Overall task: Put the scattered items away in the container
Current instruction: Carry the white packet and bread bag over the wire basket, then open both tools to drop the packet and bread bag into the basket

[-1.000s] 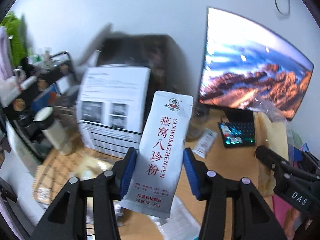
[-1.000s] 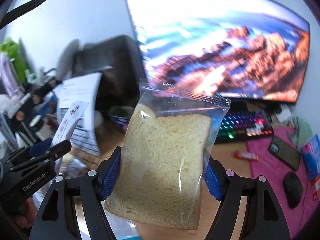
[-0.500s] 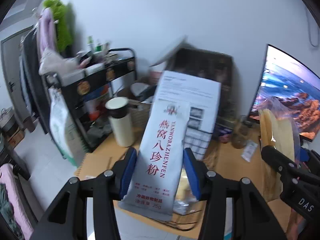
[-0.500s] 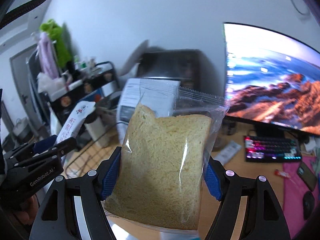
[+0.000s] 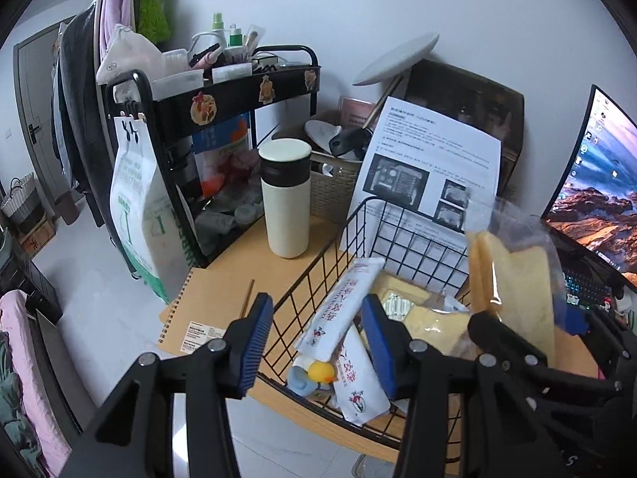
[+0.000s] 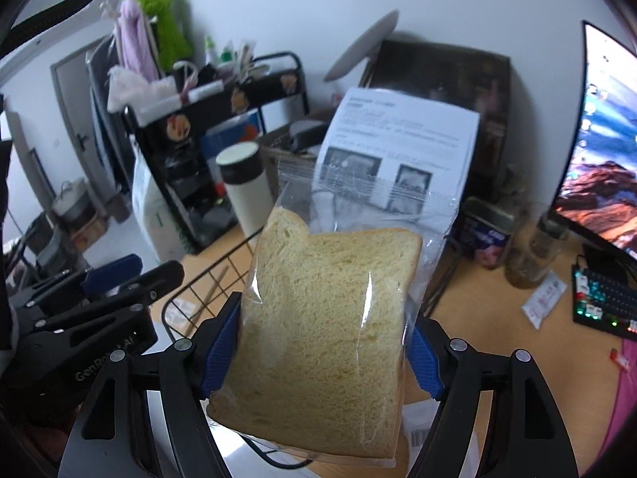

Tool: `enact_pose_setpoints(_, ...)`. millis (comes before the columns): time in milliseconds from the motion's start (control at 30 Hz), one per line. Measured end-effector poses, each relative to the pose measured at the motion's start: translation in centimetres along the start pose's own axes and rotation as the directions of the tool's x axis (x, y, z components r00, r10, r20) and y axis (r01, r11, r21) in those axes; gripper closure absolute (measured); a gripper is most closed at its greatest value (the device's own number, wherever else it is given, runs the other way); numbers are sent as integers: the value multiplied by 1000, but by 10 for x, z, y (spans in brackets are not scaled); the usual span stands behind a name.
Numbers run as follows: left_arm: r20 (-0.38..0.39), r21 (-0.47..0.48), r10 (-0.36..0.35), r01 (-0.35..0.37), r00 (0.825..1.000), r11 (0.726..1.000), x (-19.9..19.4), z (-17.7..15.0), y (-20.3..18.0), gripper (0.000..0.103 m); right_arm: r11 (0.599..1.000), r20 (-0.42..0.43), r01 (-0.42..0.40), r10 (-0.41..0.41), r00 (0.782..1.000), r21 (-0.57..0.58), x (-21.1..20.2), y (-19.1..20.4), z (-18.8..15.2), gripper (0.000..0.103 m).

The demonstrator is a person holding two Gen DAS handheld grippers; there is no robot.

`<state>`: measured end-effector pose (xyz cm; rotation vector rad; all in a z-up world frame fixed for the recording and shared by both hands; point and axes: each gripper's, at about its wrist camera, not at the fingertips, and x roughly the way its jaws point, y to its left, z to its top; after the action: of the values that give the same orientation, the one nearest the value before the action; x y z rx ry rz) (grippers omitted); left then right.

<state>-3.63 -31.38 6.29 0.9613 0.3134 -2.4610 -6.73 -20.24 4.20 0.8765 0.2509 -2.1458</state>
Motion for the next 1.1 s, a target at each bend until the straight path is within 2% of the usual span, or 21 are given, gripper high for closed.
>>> enact_pose_setpoints(100, 9, 3, 18, -18, 1000, 1000, 1, 2, -1, 35, 1000, 3, 29, -29, 1000, -1, 2, -2, 1, 24)
enact_pose_setpoints(167, 9, 5, 13, -13, 1000, 1000, 1, 3, -2, 33, 998, 7, 58, -58, 998, 8, 2, -5, 2, 21)
enact_pose_setpoints(700, 40, 45, -31, 30, 999, 999, -23, 4, -29, 31, 994, 54, 92, -95, 994, 64, -44, -35, 3, 21)
enact_pose_setpoints(933, 51, 102, -82, 76, 995, 992, -36, 2, -67, 27, 978, 85, 163, -175, 981, 127, -86, -75, -5, 21)
enact_pose_setpoints(1100, 53, 174, -134, 123, 990, 977, -48, -5, -117, 24, 951, 68, 244, -261, 963, 189, -122, -117, -22, 21)
